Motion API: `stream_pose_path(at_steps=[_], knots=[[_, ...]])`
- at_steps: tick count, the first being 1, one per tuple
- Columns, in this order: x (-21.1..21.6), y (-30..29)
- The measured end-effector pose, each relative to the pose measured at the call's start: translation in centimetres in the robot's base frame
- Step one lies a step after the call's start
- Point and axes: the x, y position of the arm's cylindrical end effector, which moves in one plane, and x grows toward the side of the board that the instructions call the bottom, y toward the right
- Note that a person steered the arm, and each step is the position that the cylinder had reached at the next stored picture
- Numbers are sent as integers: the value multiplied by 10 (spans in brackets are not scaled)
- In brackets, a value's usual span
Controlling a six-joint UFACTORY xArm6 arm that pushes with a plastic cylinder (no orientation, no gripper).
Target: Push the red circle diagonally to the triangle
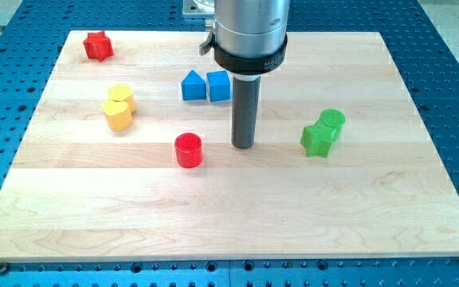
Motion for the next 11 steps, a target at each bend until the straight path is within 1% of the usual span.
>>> stream_pose_path(at_steps=[1, 2, 3, 4, 5, 6, 7, 8, 9, 10, 11], knots=[[21, -6], [39, -24], [25, -55], [19, -90], [34, -94], [43, -142], [19, -141], [-14, -107], [-55, -127], [-108, -163], [-157, -175]])
